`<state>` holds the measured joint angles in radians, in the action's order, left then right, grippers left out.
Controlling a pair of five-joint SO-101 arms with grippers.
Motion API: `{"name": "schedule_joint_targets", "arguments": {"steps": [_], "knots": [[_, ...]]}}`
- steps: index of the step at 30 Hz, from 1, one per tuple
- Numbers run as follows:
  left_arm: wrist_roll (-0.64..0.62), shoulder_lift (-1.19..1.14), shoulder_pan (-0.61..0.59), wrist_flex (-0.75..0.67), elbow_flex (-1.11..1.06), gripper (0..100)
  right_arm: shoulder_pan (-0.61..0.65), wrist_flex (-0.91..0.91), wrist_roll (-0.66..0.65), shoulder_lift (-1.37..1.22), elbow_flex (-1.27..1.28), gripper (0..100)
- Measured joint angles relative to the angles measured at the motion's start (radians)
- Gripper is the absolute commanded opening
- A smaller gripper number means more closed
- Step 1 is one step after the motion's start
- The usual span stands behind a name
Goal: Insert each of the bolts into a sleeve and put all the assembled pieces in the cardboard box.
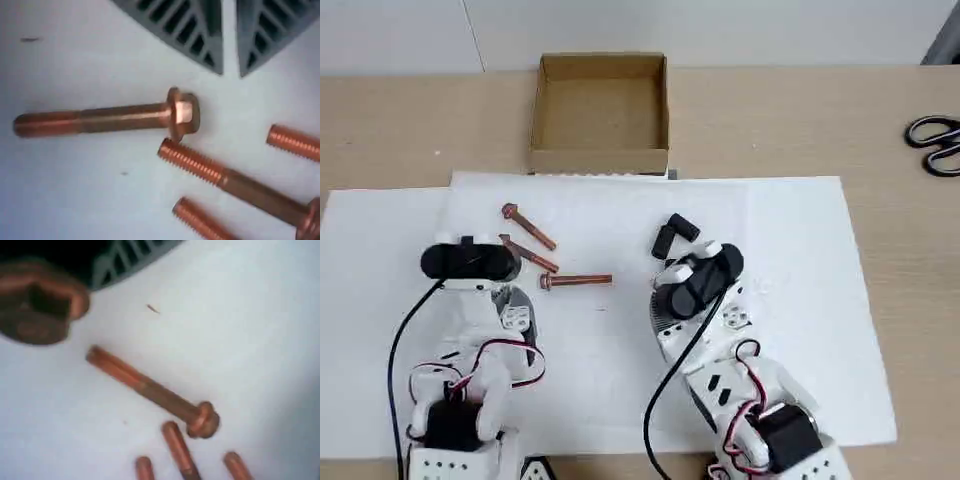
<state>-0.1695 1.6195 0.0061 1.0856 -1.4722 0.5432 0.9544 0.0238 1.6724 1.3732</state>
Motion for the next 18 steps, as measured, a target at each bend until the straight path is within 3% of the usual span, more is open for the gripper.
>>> {"name": "schedule_joint_targets", "arguments": {"steps": [8,18], "knots": [[0.0,-0.002,0.0,-0.101,-0.114,1,-0.049,0.0,0.044,-0.104,-0.011,0.4],[0.0,-0.002,0.0,-0.107,-0.114,1,-0.052,-0.15,0.046,-0.56,-0.31,0.4]]}}
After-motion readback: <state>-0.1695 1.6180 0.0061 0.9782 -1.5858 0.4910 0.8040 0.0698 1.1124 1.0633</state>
